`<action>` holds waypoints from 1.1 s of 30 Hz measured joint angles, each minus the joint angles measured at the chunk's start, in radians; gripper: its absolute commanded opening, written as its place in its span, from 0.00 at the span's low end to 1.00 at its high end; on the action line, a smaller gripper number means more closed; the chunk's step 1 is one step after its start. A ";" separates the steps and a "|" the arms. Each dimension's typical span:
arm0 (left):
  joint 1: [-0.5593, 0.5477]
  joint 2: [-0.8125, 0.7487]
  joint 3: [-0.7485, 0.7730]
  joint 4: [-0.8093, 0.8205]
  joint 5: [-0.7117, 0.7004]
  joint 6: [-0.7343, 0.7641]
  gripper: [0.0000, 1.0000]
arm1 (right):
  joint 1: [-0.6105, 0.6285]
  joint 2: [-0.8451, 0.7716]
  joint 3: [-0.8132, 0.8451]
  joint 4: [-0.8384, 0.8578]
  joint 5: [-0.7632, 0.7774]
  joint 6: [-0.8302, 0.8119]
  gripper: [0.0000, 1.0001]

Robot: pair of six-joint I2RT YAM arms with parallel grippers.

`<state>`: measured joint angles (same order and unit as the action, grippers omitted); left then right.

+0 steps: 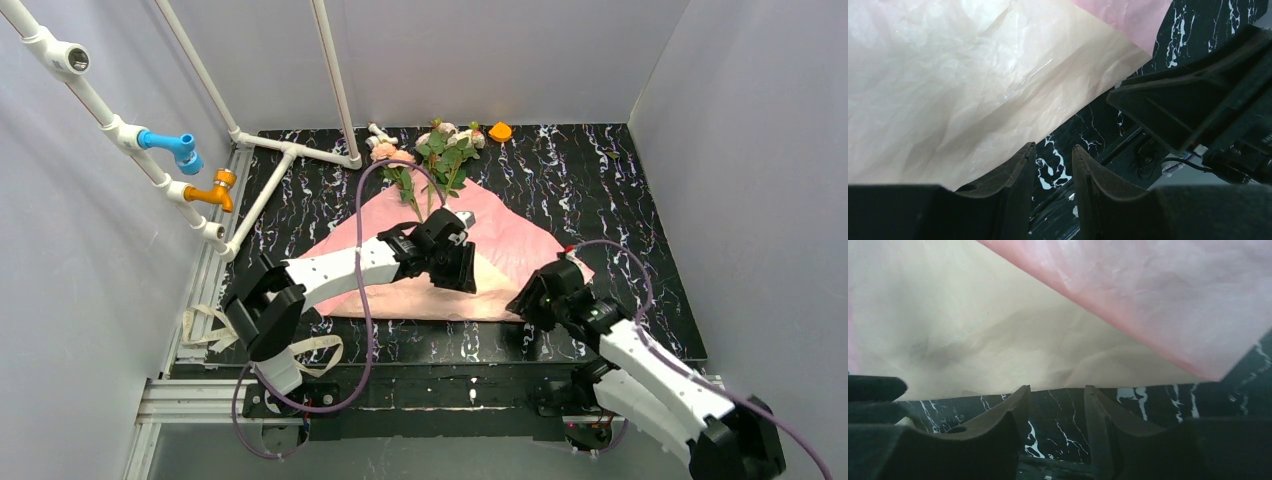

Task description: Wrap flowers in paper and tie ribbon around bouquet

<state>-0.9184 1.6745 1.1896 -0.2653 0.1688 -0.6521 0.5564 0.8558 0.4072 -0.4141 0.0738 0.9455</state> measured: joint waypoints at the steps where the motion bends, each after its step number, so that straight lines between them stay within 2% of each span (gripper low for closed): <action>1: -0.004 0.024 0.018 0.006 0.008 0.000 0.32 | -0.006 -0.055 -0.010 -0.025 0.023 0.028 0.59; 4: -0.008 0.063 0.049 0.008 0.021 0.000 0.32 | -0.014 -0.229 -0.036 -0.088 0.096 0.112 0.65; 9: -0.010 0.086 0.066 0.008 0.030 0.001 0.31 | -0.019 -0.404 -0.077 -0.203 0.199 0.246 0.63; 18: -0.016 0.092 0.073 0.007 0.034 0.022 0.32 | -0.019 -0.358 -0.093 -0.341 0.301 0.389 0.53; 26: -0.021 0.118 0.077 0.009 0.044 0.030 0.31 | -0.021 -0.309 -0.143 -0.224 0.349 0.410 0.46; 31: -0.023 0.121 0.077 0.010 0.046 0.029 0.31 | -0.023 -0.243 -0.138 -0.173 0.387 0.379 0.35; 33: -0.023 0.121 0.077 0.009 0.046 0.029 0.31 | -0.025 -0.225 -0.138 -0.163 0.396 0.365 0.28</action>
<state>-0.9417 1.7954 1.2671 -0.2565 0.2146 -0.6231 0.5312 0.6308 0.2695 -0.5766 0.4698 1.3106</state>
